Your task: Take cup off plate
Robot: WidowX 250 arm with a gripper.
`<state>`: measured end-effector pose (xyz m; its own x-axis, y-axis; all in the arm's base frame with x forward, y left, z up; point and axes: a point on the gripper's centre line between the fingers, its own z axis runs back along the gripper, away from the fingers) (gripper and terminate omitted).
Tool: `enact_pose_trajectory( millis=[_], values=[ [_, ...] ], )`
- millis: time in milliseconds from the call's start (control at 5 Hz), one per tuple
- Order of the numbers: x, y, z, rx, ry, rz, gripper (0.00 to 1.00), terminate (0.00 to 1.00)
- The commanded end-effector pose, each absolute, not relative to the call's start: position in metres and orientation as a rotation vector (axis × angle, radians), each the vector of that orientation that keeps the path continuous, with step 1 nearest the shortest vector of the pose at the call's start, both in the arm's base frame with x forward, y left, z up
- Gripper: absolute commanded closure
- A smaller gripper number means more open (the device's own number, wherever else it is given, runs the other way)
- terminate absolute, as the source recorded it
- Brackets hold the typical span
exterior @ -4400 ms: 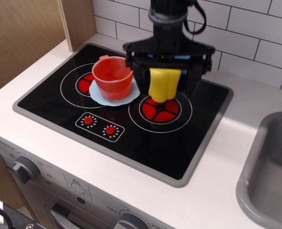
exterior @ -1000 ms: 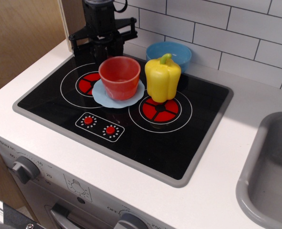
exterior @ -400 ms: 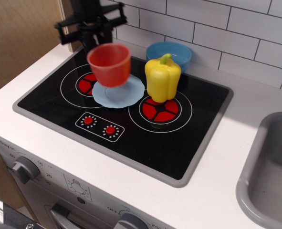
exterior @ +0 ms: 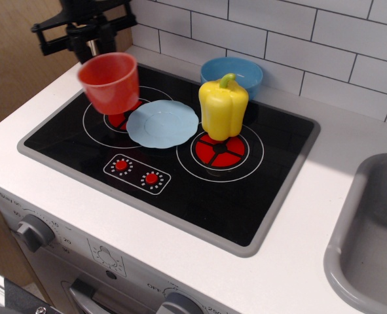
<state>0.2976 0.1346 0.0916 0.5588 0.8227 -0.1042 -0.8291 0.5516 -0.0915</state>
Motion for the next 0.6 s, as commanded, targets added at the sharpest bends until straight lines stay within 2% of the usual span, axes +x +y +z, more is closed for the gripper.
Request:
enact_pose_trajectory(
  millis=[0,200,400],
  values=[
    [0.294,0.159,0.110,-0.110,-0.034,0.924,1.00,0.00],
    [0.293,0.159,0.104,-0.119,-0.047,0.832,1.00,0.00],
    [0.292,0.160,0.098,-0.134,-0.012,0.683,1.00,0.00]
  ],
)
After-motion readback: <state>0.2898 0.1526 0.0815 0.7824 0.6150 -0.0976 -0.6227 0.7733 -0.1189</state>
